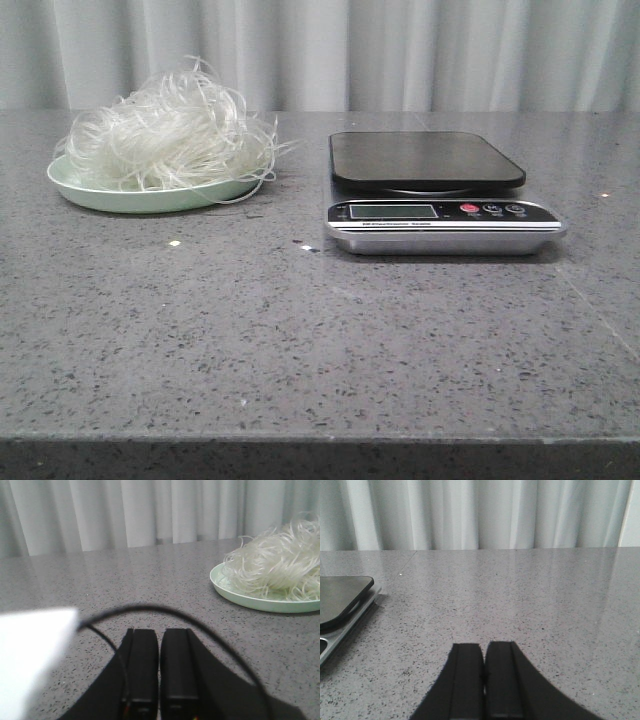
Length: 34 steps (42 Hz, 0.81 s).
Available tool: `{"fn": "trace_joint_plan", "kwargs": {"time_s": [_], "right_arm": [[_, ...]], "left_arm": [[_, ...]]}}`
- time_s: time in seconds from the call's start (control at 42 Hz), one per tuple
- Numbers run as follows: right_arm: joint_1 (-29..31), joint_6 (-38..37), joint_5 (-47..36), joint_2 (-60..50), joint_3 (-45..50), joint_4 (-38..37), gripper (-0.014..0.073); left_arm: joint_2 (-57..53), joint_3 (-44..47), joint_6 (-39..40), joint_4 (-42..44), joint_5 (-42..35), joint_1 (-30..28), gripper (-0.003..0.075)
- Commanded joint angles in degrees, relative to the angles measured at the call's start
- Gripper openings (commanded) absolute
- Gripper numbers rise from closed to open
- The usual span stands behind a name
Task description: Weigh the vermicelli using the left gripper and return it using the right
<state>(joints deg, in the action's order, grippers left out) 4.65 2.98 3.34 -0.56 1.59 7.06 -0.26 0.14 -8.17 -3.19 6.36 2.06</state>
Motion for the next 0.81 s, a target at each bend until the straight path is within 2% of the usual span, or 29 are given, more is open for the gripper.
{"fn": "trace_joint_plan", "kwargs": {"time_s": [0.0, 0.786], "right_arm": [[0.5, 0.0, -4.3, -1.0, -0.4, -0.2, 0.0151], [0.5, 0.0, -4.3, -1.0, -0.4, -0.2, 0.0151]], "left_arm": [[-1.2, 0.5, 0.7, -0.4, -4.5, -0.1, 0.0137], [-1.2, 0.5, 0.7, -0.4, -6.4, -0.1, 0.0137]]}}
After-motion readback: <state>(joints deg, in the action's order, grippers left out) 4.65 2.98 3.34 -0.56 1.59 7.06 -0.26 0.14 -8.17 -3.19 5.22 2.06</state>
